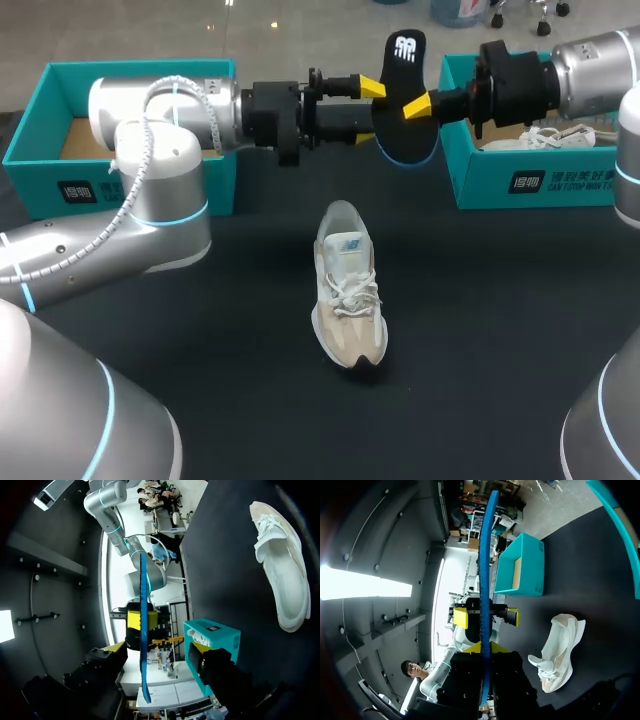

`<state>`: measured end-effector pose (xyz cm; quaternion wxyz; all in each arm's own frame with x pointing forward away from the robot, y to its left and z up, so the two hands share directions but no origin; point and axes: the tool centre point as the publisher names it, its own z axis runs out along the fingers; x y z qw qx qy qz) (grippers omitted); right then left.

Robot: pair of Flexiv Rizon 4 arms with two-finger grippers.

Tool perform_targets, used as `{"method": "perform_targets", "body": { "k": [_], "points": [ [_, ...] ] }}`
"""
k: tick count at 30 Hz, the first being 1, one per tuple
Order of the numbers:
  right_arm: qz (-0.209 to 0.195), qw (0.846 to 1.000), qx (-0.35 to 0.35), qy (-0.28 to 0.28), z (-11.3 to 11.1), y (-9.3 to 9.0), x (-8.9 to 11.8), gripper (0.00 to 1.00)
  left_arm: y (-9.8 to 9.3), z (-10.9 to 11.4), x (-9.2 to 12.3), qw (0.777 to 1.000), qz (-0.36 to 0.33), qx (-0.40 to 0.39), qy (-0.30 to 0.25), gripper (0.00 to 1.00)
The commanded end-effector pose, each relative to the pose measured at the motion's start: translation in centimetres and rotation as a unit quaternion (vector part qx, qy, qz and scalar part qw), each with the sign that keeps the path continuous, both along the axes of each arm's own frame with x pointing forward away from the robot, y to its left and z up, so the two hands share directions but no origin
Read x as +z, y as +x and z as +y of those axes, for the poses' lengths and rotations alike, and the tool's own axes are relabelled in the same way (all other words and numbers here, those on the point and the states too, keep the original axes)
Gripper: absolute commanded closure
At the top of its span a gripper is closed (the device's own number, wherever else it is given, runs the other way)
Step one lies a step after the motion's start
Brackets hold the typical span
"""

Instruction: Take the shoe out of the shoebox, open the shoe tongue, remove and reinsert the insole, then place the shoe into the shoebox

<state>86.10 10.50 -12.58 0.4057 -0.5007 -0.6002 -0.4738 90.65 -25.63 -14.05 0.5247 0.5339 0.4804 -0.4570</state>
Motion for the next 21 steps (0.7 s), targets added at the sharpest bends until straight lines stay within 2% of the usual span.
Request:
{"method": "perform_targets", "body": {
  "k": [1,10,17,21],
  "points": [
    [-0.002,1.000,0.001,-0.003,-0.1,0.1,0.1,1.00,0.1,3.4,0.2,0.999,-0.001,-0.025,0.021,0.00],
    [-0.006,1.000,-0.002,-0.006,-0.9,-0.3,0.0,1.00,0.0,7.5,-0.2,0.994,-0.023,-0.091,0.046,0.00],
    [-0.007,1.000,-0.010,-0.009,-1.2,-0.5,0.0,1.00,-0.1,9.6,-1.2,0.987,-0.041,-0.139,0.071,0.00],
    [-0.021,1.000,-0.017,-0.008,-1.2,-0.7,0.0,1.00,-0.1,10.9,-1.7,0.983,-0.044,-0.155,0.084,0.00]
  ]
}}
